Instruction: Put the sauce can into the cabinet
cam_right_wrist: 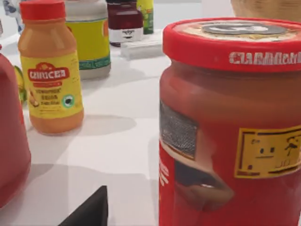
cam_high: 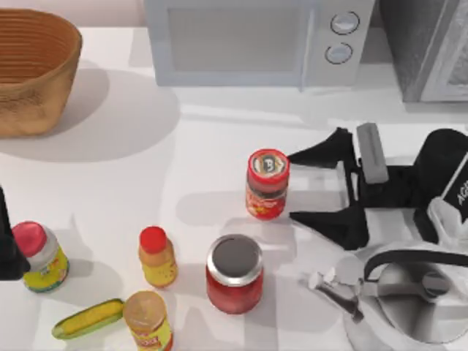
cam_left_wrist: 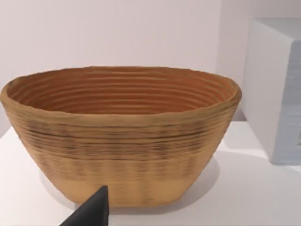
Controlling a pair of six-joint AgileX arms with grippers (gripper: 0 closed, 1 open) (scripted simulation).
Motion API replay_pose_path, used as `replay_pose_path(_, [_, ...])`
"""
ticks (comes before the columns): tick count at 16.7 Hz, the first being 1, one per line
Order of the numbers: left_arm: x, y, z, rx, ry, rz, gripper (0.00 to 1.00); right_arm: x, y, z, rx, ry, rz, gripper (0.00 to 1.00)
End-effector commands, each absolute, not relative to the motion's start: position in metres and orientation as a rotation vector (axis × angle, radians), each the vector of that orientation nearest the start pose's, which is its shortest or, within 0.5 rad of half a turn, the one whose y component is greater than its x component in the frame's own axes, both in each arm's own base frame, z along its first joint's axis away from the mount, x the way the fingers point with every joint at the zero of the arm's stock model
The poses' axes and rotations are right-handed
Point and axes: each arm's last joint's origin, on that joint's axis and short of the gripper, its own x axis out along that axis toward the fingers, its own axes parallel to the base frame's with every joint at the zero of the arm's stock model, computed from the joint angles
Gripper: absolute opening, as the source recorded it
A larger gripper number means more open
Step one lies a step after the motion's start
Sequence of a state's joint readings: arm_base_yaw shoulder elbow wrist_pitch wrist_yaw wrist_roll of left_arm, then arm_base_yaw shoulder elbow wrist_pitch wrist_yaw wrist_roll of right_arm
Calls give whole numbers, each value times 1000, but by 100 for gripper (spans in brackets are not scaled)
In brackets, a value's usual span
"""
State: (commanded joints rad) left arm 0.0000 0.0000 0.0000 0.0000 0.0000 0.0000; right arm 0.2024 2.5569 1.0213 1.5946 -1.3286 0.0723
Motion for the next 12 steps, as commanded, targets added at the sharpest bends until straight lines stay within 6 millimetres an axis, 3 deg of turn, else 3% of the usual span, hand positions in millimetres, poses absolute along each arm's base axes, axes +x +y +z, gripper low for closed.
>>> replay_pose_path(6, [106,-1,160,0,0,0,100,376,112,7,14,7,1558,100])
replay_pose_path(12, [106,-1,160,0,0,0,100,385,154,10,16,1,1561,100])
